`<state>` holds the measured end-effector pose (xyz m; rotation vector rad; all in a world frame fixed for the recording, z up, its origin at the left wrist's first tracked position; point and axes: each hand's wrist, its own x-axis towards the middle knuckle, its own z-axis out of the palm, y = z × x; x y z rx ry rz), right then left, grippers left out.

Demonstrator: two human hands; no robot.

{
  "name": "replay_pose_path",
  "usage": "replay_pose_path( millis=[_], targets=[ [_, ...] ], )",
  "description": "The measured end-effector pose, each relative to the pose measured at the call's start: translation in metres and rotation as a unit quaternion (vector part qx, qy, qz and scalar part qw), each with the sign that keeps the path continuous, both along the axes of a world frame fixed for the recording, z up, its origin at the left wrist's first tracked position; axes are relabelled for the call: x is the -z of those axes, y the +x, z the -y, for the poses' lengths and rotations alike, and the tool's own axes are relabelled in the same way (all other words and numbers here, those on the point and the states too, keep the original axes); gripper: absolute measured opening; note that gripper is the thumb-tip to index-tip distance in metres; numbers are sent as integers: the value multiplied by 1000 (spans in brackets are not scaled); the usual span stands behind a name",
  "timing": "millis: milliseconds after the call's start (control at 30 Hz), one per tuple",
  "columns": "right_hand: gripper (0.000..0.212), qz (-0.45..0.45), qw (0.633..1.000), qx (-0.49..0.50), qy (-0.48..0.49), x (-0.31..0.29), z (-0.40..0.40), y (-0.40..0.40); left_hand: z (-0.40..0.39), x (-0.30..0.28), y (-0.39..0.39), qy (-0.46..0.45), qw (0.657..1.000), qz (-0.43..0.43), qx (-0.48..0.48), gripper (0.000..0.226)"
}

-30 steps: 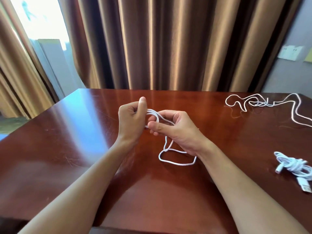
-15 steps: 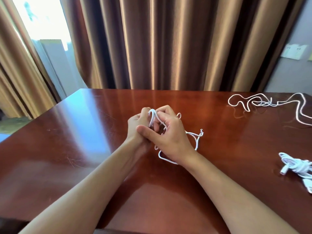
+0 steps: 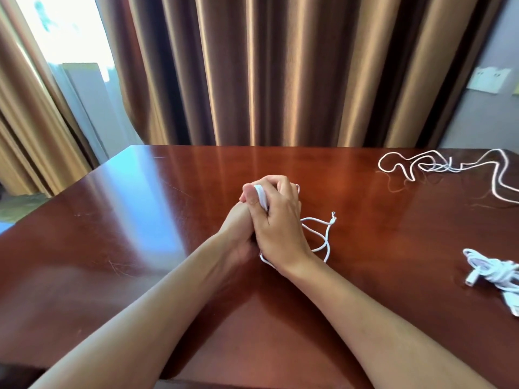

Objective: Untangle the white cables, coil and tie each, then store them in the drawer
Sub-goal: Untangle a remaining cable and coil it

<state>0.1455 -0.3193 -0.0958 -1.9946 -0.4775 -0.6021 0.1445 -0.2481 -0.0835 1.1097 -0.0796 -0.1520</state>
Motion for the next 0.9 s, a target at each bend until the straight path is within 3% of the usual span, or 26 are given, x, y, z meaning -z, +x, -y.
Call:
replay_pose_path(
  millis=[67, 200, 300, 367, 467, 567, 667, 800, 900],
  targets=[
    [50, 23, 999, 24, 4, -4, 5, 4, 0, 1, 3, 28, 999, -18, -42, 19],
    [47, 52, 997, 46, 44, -13, 17, 10, 2, -6, 3, 40, 995, -64, -65, 42],
    [46, 25, 998, -6, 58, -18, 25, 13, -2, -15, 4, 117, 979, 21, -165, 36],
    [44, -22, 997, -62, 25, -20, 28, 13, -7, -18, 3, 201, 937, 153, -243, 31],
    [38, -131, 977, -169, 3, -18, 29, 11, -13, -18, 2, 305, 867, 309, -247, 25],
    [32, -206, 961, -187, 3, -20, 32, 8, -16, -11, 5, 365, 832, 348, -233, 28],
    [22, -246, 951, -187, -9, -26, 36, 3, -21, -7, 6, 427, 766, 390, -282, 37],
    [33, -235, 942, -229, -74, -29, 39, -3, -24, -7, 3, 495, 705, 461, -215, 49],
    [15, -251, 931, -247, -92, -24, 37, -6, -24, -5, 3, 545, 686, 437, -202, 55]
  ],
)
